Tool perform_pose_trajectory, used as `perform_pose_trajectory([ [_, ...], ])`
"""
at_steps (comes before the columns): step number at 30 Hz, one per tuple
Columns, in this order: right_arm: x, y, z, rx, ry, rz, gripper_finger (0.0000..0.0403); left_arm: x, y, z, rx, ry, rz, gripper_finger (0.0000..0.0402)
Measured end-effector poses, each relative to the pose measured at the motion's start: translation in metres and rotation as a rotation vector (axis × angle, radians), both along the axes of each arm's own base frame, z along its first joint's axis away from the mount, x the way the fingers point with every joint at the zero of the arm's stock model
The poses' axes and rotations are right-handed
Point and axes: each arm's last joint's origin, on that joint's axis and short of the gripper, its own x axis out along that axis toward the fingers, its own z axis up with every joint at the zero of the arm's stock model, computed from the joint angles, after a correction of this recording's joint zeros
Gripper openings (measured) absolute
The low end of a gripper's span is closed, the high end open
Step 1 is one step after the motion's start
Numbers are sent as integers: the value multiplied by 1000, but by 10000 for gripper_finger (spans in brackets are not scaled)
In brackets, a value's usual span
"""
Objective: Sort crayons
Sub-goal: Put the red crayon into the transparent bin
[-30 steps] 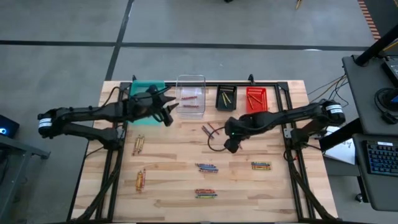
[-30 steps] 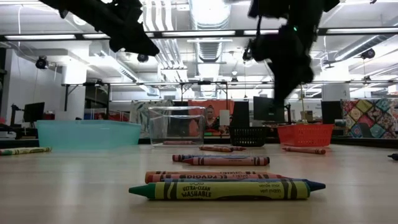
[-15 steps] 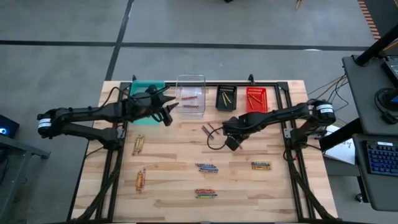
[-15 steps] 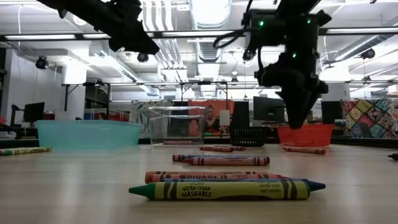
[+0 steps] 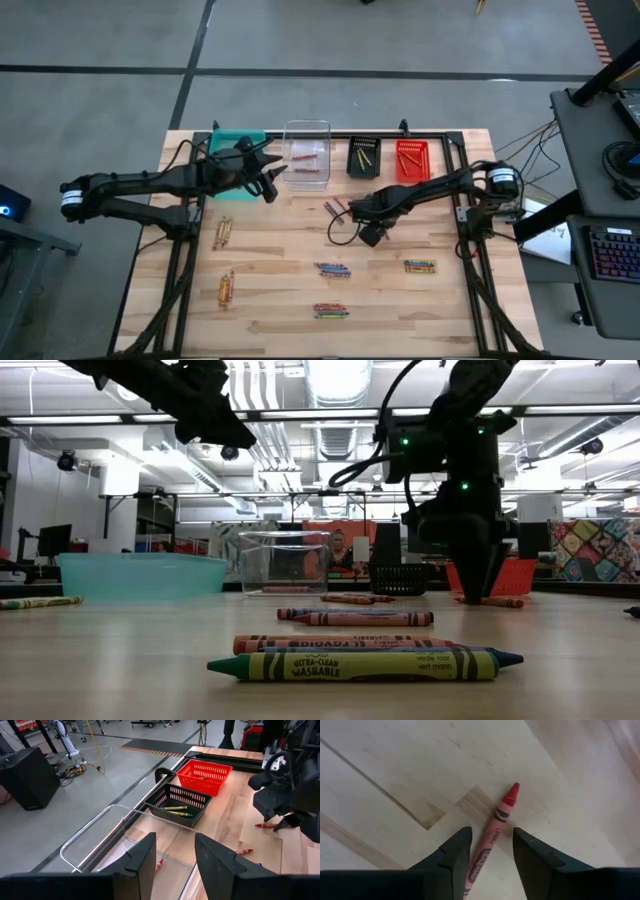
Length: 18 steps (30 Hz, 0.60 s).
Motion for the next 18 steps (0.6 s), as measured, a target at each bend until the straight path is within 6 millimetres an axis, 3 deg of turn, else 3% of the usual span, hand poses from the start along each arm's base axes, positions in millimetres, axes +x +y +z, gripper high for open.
perform_pose_trajectory([
  [5,2,0,-5,12,4,22,112,0,0,0,-6,-5,3,118],
  [11,3,-2,-5,18,-5,13,24,5,1,3,-15,-71,10,118],
  [18,2,-3,0,14,-12,41,12,12,2,2,-17,-99,10,118],
])
